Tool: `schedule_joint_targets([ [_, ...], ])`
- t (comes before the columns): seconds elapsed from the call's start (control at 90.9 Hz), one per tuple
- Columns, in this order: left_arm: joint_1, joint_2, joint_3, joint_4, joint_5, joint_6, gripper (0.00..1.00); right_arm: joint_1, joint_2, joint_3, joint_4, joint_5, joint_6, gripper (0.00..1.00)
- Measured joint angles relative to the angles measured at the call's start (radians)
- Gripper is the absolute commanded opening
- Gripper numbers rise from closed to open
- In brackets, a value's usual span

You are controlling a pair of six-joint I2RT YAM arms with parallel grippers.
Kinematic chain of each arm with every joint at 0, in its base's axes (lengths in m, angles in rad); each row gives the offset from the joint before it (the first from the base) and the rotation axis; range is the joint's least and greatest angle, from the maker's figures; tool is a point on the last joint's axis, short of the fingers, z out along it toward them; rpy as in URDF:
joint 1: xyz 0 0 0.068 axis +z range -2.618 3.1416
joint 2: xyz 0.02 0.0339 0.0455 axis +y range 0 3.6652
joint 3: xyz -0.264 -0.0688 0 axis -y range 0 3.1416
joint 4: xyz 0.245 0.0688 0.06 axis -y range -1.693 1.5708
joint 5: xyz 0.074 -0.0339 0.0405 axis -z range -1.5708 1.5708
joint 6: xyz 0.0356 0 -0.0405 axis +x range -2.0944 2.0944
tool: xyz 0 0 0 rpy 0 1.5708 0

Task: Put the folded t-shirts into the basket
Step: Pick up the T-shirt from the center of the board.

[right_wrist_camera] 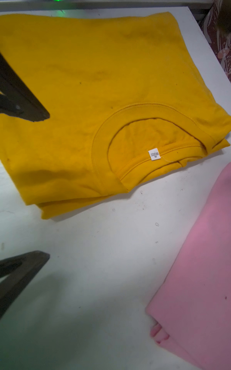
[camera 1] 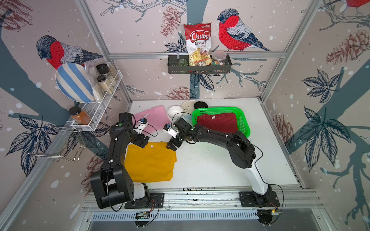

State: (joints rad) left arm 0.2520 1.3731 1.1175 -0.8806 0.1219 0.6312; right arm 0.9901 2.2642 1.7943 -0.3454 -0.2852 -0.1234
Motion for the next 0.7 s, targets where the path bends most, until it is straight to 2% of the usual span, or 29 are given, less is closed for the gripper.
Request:
schedule_joint_targets([
  [0.187,0.041,0.053,0.020,0.015,-0.012,-0.058,0.96,-0.023,0.090,0.063,-0.022,-0.055,0.044,0.94],
  [0.253,0.048,0.066,0.026,0.023,-0.001,-0.075,0.96,-0.029,0.114,0.076,-0.037,-0.076,0.043,0.89],
  [0.429,0.066,0.101,0.042,0.017,0.074,-0.083,0.96,-0.029,0.149,0.111,-0.046,-0.115,0.017,0.68],
  [0.616,0.104,0.135,0.068,0.007,0.152,-0.080,0.95,-0.035,0.154,0.100,-0.045,-0.157,-0.007,0.39],
  [0.704,0.117,0.144,0.071,0.000,0.170,-0.074,0.95,-0.041,0.157,0.097,-0.048,-0.180,-0.009,0.30],
])
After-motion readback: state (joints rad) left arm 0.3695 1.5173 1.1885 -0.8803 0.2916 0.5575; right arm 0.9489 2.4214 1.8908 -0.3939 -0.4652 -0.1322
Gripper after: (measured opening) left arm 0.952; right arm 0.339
